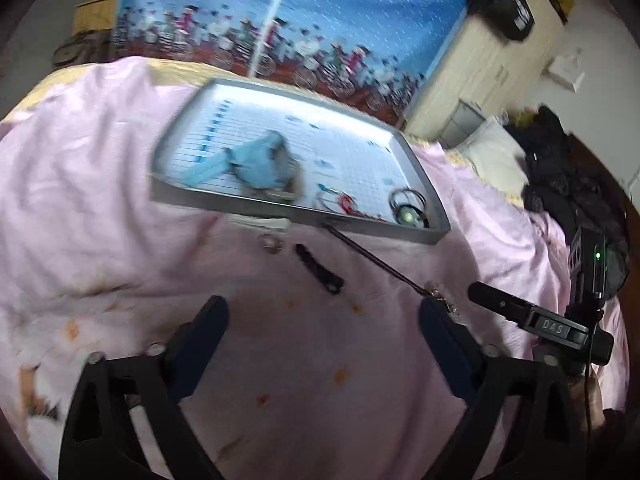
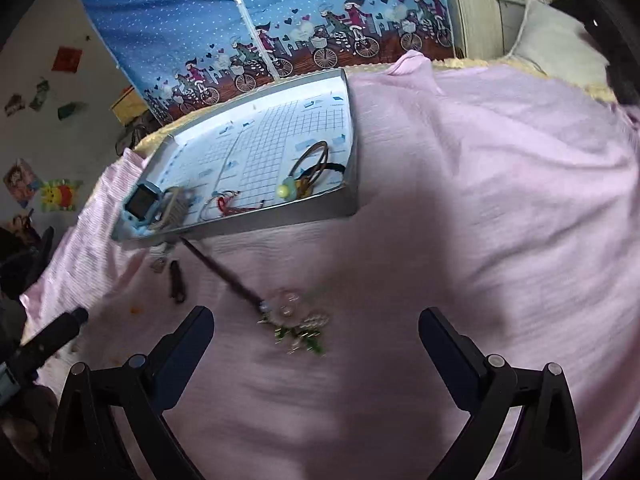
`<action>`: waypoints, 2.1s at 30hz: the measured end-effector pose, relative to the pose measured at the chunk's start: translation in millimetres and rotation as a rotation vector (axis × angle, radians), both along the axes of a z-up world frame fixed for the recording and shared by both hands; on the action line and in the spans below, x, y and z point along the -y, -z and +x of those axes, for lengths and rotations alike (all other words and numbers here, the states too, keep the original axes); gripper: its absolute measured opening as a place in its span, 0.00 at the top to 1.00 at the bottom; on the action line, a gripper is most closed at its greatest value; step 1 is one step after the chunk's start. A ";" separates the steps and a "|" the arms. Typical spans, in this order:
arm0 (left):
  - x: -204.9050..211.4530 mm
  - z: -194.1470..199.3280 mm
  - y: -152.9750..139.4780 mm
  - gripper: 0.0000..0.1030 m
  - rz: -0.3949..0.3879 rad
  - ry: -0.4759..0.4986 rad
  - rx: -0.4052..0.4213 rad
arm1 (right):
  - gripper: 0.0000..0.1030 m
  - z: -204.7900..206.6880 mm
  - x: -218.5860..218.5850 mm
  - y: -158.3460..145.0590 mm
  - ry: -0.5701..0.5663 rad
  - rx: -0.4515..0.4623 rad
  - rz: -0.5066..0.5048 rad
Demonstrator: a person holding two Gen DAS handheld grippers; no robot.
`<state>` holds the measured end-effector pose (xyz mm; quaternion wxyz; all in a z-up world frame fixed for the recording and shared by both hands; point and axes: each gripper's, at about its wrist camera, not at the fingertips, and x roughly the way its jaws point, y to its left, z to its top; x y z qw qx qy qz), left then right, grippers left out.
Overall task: Organize jewelry
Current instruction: 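Move the right tool to the pink flower brooch while the left tool approaches the black beaded hairpin, then grasp the black beaded hairpin with the left tool while the right tool grasps the flower brooch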
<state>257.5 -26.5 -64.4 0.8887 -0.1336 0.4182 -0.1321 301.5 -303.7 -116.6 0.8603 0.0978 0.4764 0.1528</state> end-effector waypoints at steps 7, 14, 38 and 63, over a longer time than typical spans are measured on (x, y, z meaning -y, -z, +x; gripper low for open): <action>29.7 41.6 29.1 0.37 0.041 0.026 -0.094 | 0.22 3.2 6.0 10.8 -0.026 -0.041 0.028; 35.8 64.9 58.4 0.49 0.114 -0.002 -0.137 | 0.25 4.3 -15.6 22.1 -0.131 -0.037 -0.045; 12.2 59.3 62.4 0.89 -0.005 -0.018 -0.135 | 0.56 12.8 -41.9 27.7 -0.200 0.009 -0.087; 20.7 26.6 65.0 0.89 0.033 0.043 -0.038 | 0.65 7.6 -51.0 30.2 -0.263 0.006 -0.100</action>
